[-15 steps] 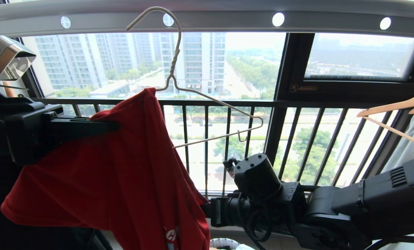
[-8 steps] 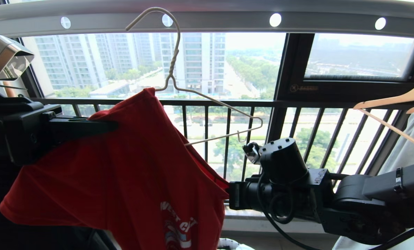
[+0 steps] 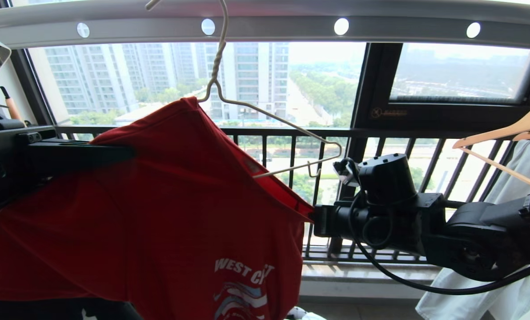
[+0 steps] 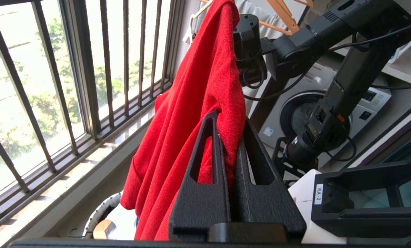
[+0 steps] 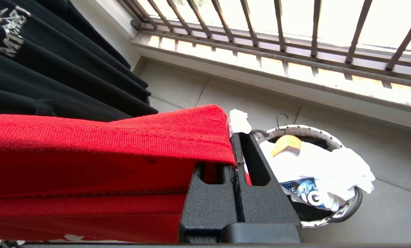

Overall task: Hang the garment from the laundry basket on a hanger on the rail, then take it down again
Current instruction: Hang the clothes on the clothes rack

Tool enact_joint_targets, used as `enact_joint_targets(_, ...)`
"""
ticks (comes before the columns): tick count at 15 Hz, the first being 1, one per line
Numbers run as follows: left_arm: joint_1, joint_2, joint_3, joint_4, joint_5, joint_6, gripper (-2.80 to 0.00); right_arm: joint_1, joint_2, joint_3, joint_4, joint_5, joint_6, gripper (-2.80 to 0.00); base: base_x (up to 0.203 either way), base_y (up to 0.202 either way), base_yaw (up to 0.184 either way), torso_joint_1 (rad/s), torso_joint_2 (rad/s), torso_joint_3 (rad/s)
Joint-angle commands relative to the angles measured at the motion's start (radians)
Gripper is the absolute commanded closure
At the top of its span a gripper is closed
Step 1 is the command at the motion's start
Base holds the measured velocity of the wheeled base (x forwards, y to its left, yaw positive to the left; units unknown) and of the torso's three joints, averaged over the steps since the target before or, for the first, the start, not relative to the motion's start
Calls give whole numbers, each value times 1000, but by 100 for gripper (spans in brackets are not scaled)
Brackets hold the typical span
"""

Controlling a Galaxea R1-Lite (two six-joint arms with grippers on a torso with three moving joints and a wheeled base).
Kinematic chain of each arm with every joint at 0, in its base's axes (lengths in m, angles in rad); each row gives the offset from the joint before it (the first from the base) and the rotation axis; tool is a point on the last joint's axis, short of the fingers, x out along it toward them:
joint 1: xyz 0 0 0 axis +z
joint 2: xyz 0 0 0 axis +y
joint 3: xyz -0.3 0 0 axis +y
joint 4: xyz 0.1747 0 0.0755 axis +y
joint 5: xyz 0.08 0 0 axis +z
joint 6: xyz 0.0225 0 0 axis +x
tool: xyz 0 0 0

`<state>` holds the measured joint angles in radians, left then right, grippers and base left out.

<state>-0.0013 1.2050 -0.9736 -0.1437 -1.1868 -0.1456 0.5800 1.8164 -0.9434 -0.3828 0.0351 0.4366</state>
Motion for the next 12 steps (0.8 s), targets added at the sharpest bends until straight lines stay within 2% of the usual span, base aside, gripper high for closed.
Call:
enact_joint_targets(1, -8, -18, 3, -1, -8, -5, 0, -34, 1, -36, 1, 0, -1, 0, 0, 0, 0, 0, 0, 0)
enact_joint_targets(5, -13, -19, 6, -1, -10, -5, 0, -81, -3, -74, 4, 2, -37, 0, 0, 0, 0, 0, 0, 0)
enact_joint_targets(12, -55, -18, 15, 1, -10, -10, 0, -116, 3, -108, 12, 6, -73, 0, 0, 0, 0, 0, 0, 0)
